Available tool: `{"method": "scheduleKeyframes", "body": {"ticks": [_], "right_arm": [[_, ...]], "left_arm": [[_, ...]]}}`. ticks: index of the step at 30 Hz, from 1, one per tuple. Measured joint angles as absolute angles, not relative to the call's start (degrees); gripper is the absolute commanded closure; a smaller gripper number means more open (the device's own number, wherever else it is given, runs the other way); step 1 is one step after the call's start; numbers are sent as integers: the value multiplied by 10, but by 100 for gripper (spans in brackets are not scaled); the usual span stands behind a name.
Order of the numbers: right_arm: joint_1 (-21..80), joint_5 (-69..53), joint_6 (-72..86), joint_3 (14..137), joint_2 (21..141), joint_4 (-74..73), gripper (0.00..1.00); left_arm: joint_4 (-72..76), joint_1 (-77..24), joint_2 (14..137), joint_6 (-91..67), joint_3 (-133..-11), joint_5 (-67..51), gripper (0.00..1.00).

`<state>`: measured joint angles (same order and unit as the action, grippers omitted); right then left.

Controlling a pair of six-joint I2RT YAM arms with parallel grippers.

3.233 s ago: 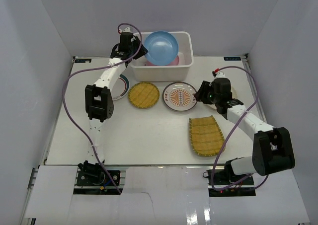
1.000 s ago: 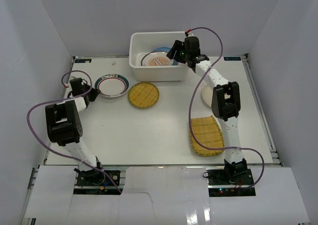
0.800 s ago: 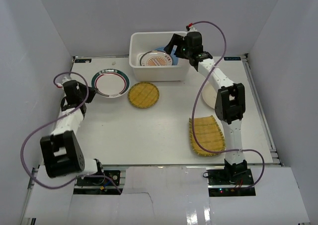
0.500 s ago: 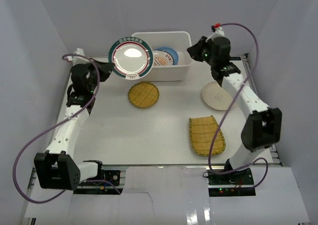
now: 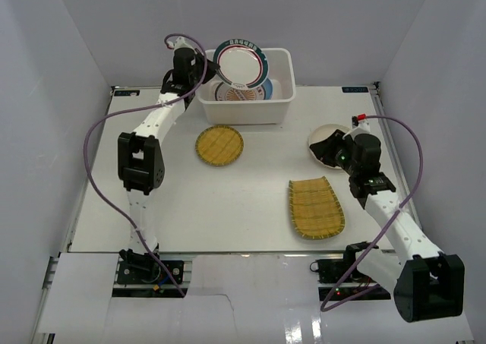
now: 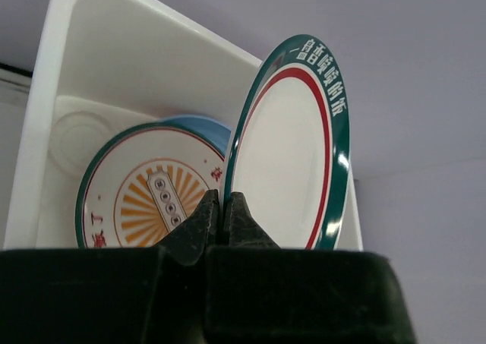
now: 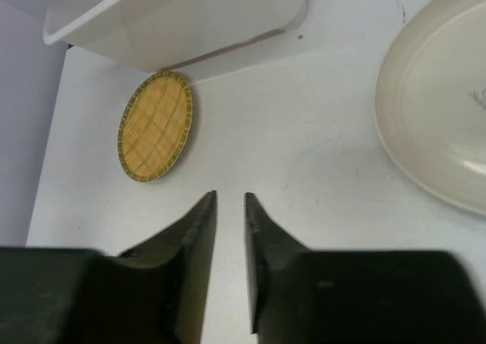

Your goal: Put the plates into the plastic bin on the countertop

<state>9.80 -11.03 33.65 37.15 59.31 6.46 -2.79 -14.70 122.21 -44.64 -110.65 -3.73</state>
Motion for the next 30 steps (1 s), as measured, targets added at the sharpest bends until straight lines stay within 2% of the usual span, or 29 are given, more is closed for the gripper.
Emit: {"method": "scheduleKeyframes", "body": {"ticks": [1, 3, 4, 5, 7, 8, 12, 15, 18, 20, 23, 26, 27, 30], "right_arm": [[98, -108, 334, 360, 572, 52, 44], [98, -94, 329, 338, 532, 27, 24], [98, -84, 326, 326, 514, 9, 7], [98, -71, 325, 316, 501, -11, 0], [97, -39, 319, 300, 486, -52, 10], [97, -22, 318, 293, 482, -75, 10], [93, 18, 323, 282, 476, -138, 10], [92, 56, 324, 282, 479, -152, 10], [81, 83, 321, 282, 500, -159, 10], [67, 87, 313, 279, 516, -163, 10], [50, 65, 301, 278, 548, -165, 3], [46, 11, 288, 269, 568, -162, 10], [46, -10, 283, 262, 569, -158, 16], [46, -70, 276, 234, 564, -142, 22]], "left_arm": [[-37, -147, 1256, -443, -1148, -35, 96], [-58, -148, 1318, -441, -1225, -35, 79], [-65, -148, 1345, -440, -1257, -37, 69], [-70, -148, 1364, -442, -1274, -40, 48], [-75, -149, 1383, -444, -1286, -50, 31], [-83, -149, 1385, -445, -1285, -54, 19], [-90, -148, 1384, -452, -1289, -90, 7], [-96, -149, 1371, -455, -1292, -130, 5], [-102, -149, 1299, -452, -1220, -161, 4], [-90, -149, 1202, -443, -1116, -169, 4], [-72, -149, 1022, -431, -932, -162, 4], [-69, -148, 881, -418, -797, -145, 4], [-67, -148, 843, -410, -757, -140, 4], [-71, -135, 785, -389, -649, -131, 4]]}}
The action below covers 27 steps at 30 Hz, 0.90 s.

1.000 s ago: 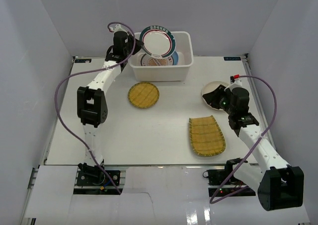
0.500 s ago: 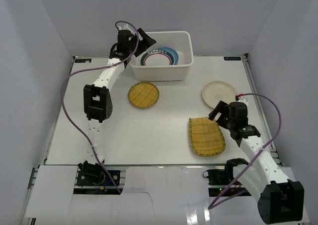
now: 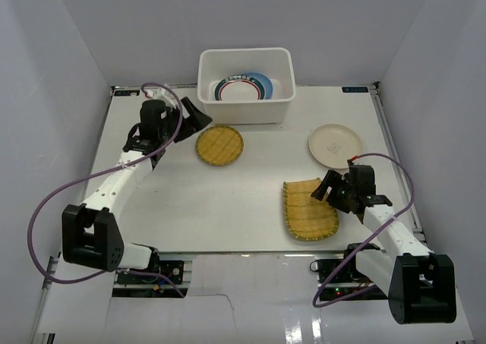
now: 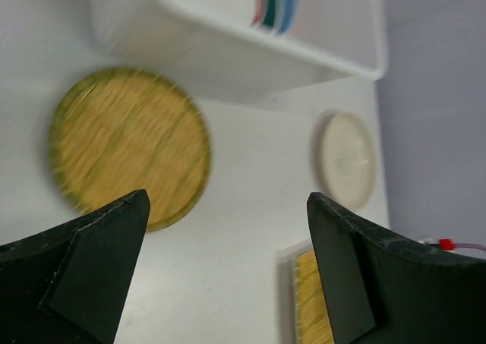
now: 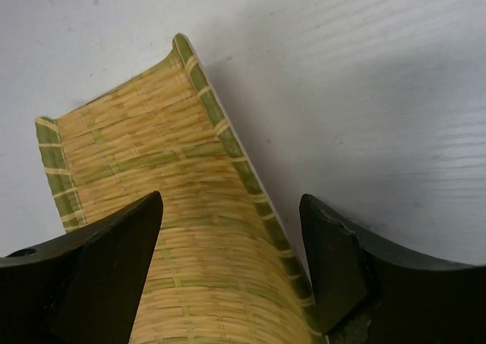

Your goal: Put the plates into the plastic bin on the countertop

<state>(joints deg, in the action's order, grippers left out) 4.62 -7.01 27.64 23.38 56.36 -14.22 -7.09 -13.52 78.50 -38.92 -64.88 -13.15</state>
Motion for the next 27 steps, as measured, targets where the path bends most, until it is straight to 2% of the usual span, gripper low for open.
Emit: {"method": "scheduleKeyframes", "body": {"ticks": [2, 3, 5, 8, 9, 12, 20, 24, 27], "right_arm": [[47, -110, 276, 211, 561, -128, 30], [47, -130, 279, 203, 559, -116, 37], [50, -169, 283, 184, 557, -93, 54], [58, -221, 299, 149, 558, -57, 89], [58, -242, 307, 143, 558, -46, 92], [65, -283, 323, 142, 553, -6, 92], [77, -286, 418, 164, 504, 42, 92], [103, -276, 465, 294, 564, 97, 92], [123, -260, 481, 442, 651, 148, 92]], "left_arm": [[-84, -112, 785, -381, -579, -136, 4], [-90, -96, 790, -378, -544, -140, 4], [-110, -60, 795, -376, -471, -148, 4], [-140, -20, 803, -379, -406, -160, 2], [-141, -19, 808, -382, -403, -167, 2], [-104, -22, 831, -399, -405, -194, 2], [-11, -25, 940, -449, -455, -234, 2], [10, -28, 979, -455, -489, -234, 4], [18, -35, 1008, -456, -520, -229, 6]]}}
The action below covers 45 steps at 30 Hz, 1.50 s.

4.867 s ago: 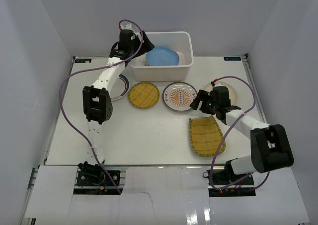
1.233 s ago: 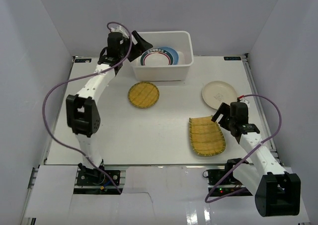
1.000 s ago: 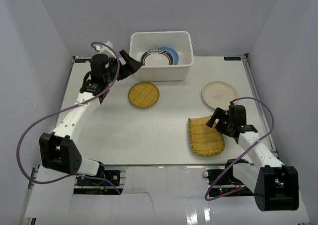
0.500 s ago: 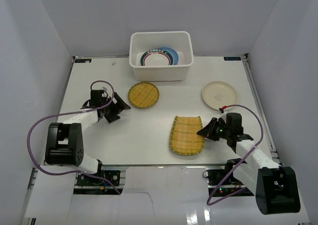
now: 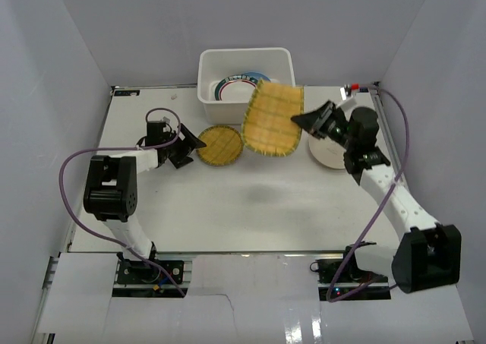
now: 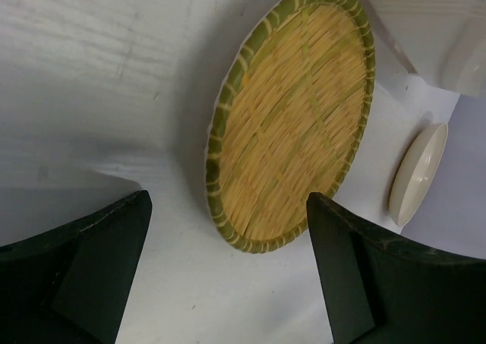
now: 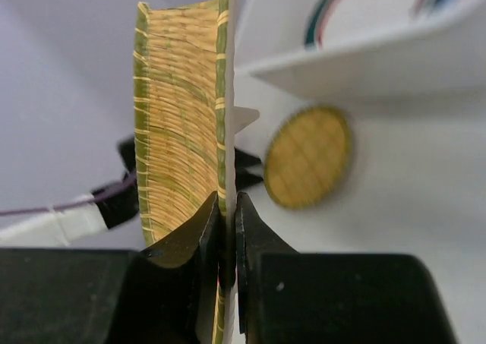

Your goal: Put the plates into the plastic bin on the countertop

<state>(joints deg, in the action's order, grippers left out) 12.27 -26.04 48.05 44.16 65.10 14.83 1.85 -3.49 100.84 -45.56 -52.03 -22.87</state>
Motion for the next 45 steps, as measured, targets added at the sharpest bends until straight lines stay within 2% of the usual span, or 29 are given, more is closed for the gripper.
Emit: {"method": "scheduleKeyframes", "body": {"ticks": [4, 5, 8, 9, 11, 12, 15, 17, 20, 22, 25, 26, 28, 29, 30, 32, 34, 35, 36, 39, 40, 45], "right_arm": [[151, -207, 473, 663, 800, 193, 92], [156, -193, 470, 713, 839, 199, 92], [172, -146, 454, 874, 974, 189, 92], [176, -132, 449, 924, 1020, 182, 92], [183, -108, 439, 1020, 1110, 164, 92], [188, -97, 432, 1080, 1161, 141, 92], [197, -60, 407, 1225, 1291, 80, 92], [204, -39, 392, 1272, 1347, 49, 92], [212, -25, 377, 1267, 1369, 14, 92], [219, -20, 368, 1256, 1370, -3, 89], [230, -15, 355, 1234, 1364, 5, 62], [234, -14, 348, 1223, 1358, 8, 43], [240, -11, 335, 1208, 1347, 11, 29], [242, -9, 328, 1202, 1340, 9, 17], [244, -8, 322, 1199, 1332, 7, 13], [246, -6, 303, 1197, 1313, 4, 12], [245, -4, 291, 1187, 1282, 0, 16], [243, -3, 284, 1170, 1253, 3, 20], [240, -4, 279, 1144, 1219, 6, 28], [214, -12, 275, 1028, 1083, 22, 82], [199, -16, 276, 986, 1033, 29, 92], [79, -20, 319, 714, 789, 110, 92]], "left_arm": [[27, -50, 1042, -460, -555, -208, 15], [26, -54, 1048, -461, -562, -201, 22], [22, -63, 1063, -464, -579, -176, 29], [20, -67, 1067, -465, -584, -167, 41], [18, -72, 1075, -467, -590, -145, 55], [16, -74, 1080, -465, -592, -134, 69], [17, -76, 1083, -469, -591, -128, 97], [31, -76, 1074, -477, -591, -141, 100], [33, -78, 1049, -481, -582, -137, 100], [25, -81, 1027, -481, -560, -138, 100], [-2, -83, 970, -477, -514, -144, 100], [-19, -85, 939, -471, -495, -146, 100], [-61, -89, 869, -457, -463, -147, 100], [-83, -90, 830, -449, -452, -149, 100], [-104, -92, 792, -442, -446, -152, 100], [-137, -93, 726, -435, -448, -160, 100], [-151, -93, 681, -436, -469, -172, 100], [-155, -93, 670, -438, -489, -179, 100], [-157, -93, 668, -441, -515, -186, 100], [-148, -93, 703, -446, -608, -203, 100], [-144, -93, 726, -449, -646, -208, 100], [-90, -104, 870, -466, -822, -210, 100]]}}
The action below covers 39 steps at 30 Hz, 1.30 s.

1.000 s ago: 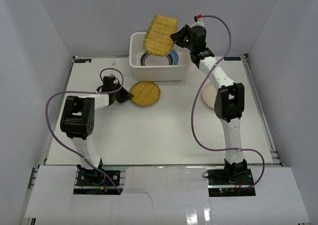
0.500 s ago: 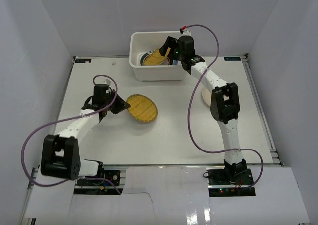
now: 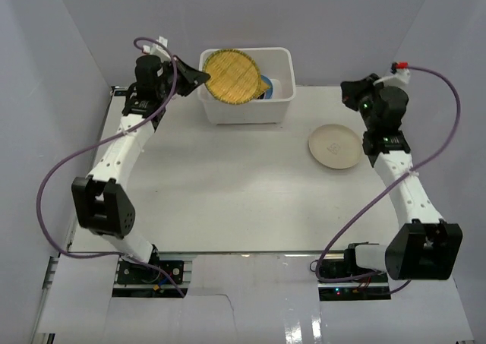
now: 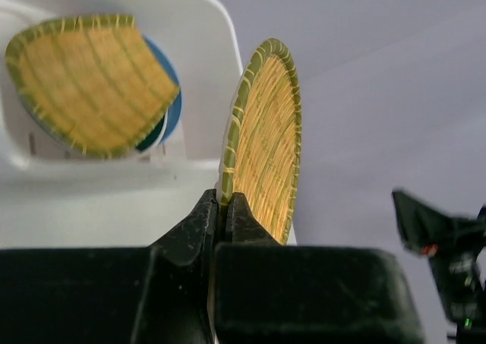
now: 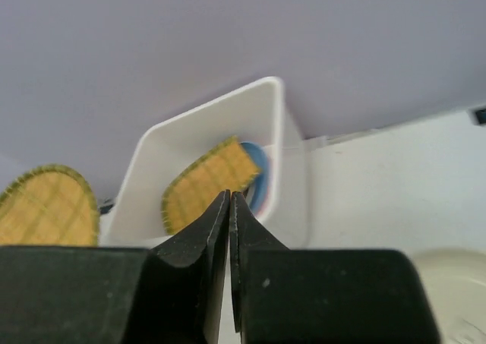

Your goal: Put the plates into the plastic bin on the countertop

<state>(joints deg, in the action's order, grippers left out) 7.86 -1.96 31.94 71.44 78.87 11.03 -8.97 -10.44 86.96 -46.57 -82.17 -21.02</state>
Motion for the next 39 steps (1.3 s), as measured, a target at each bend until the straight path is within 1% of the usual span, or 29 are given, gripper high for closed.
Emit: {"method": "scheduleKeyframes", "body": {"ticks": [1, 3, 4, 5, 6, 7, 9, 10, 11, 12, 13, 14, 16, 17, 18, 21, 22, 25, 27, 28, 30, 31, 33, 34, 37, 39], "right_arm": [[45, -20, 332, 651, 746, 135, 91], [-5, -23, 358, 561, 700, 145, 86], [-32, -31, 371, 515, 687, 153, 80], [-55, -39, 384, 473, 681, 153, 76], [-75, -44, 395, 439, 681, 150, 69], [-95, -49, 404, 408, 682, 146, 54], [-130, -52, 415, 360, 682, 127, 43], [-142, -58, 416, 348, 682, 117, 33], [-152, -59, 417, 340, 682, 116, 27], [-162, -62, 417, 336, 680, 113, 23], [-170, -65, 418, 334, 678, 113, 19], [-179, -67, 418, 332, 675, 115, 16], [-195, -72, 417, 325, 673, 119, 13], [-201, -74, 417, 320, 675, 122, 13], [-206, -77, 417, 314, 679, 124, 13], [-213, -85, 423, 297, 716, 137, 18], [-213, -89, 425, 293, 737, 141, 23], [-211, -99, 431, 291, 802, 152, 30], [-204, -109, 434, 299, 841, 169, 39], [-196, -107, 434, 312, 856, 173, 49], [-177, -105, 432, 331, 886, 181, 65], [-168, -102, 431, 337, 898, 183, 77], [-152, -98, 438, 341, 913, 185, 91], [-148, -93, 442, 342, 915, 184, 92], [-144, -86, 447, 347, 907, 180, 92], [-145, -81, 449, 347, 872, 168, 92]], "left_arm": [[-85, -109, 907, -469, -862, -209, 100], [-67, -117, 981, -474, -929, -204, 100], [-65, -121, 1021, -475, -967, -201, 100], [-63, -125, 1064, -476, -1007, -200, 100], [-60, -128, 1104, -477, -1040, -198, 100], [-59, -130, 1141, -478, -1075, -197, 100], [-63, -134, 1227, -480, -1152, -192, 100], [-64, -135, 1266, -481, -1186, -187, 100], [-63, -137, 1300, -481, -1212, -183, 98], [-71, -138, 1333, -484, -1238, -178, 88], [-70, -139, 1357, -484, -1251, -173, 74], [-69, -139, 1372, -484, -1254, -167, 40], [-70, -139, 1398, -490, -1254, -161, 5], [-60, -140, 1403, -483, -1258, -167, 2], [-55, -143, 1404, -487, -1266, -170, 2], [-53, -147, 1390, -485, -1287, -175, 2], [-56, -146, 1384, -481, -1293, -178, 2], [-66, -142, 1349, -458, -1293, -187, 2], [-76, -140, 1298, -440, -1267, -196, 2], [-76, -138, 1261, -429, -1241, -201, 2], [-77, -136, 1169, -410, -1171, -208, 2], [-66, -136, 1113, -401, -1119, -208, 2], [-55, -138, 987, -385, -1001, -203, 2], [-53, -138, 929, -379, -950, -199, 2], [-38, -143, 754, -358, -790, -180, 2], [-41, -144, 665, -339, -691, -168, 2]]}}
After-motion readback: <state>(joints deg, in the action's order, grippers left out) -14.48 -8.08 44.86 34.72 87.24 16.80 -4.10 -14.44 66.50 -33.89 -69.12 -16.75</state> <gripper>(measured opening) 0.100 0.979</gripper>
